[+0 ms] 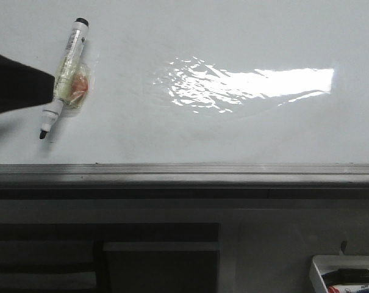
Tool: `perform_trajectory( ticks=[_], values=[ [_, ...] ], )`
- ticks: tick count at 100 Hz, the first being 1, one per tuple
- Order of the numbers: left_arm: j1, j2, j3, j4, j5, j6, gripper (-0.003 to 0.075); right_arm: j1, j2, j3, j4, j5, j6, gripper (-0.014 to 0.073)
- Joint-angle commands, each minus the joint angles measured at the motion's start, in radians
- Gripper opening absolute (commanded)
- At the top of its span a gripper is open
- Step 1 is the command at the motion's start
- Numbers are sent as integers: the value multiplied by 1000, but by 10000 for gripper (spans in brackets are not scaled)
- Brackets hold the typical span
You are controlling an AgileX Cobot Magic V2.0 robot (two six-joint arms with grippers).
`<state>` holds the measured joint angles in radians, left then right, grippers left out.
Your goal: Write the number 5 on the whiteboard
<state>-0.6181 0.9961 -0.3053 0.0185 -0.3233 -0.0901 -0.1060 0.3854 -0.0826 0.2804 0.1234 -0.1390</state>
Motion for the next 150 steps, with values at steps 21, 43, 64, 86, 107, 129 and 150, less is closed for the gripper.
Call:
perform_trajectory(
  ticks=[21,43,64,86,107,129,150],
  values=[
    [-10,135,-37,-81,-175,-5,448,-3,15,-34,2,-82,-7,-61],
    [-10,203,-50,-81,-187,-5,367,-3,15,-34,2,-82,-7,-61],
    [-10,239,-60,-81,-194,-5,109,43,15,-34,2,-82,-7,-61],
    [-10,241,-60,-41,-179,-5,-20,268,15,-104,4,12,-7,-61],
    [-10,182,-60,278,-179,-5,-20,447,15,-251,4,182,-8,-61],
    [-10,71,-60,658,-245,-5,-20,567,98,-358,6,281,-10,103],
    [-10,84,-60,789,-396,-5,-20,674,262,-480,10,327,-39,376]
  ],
)
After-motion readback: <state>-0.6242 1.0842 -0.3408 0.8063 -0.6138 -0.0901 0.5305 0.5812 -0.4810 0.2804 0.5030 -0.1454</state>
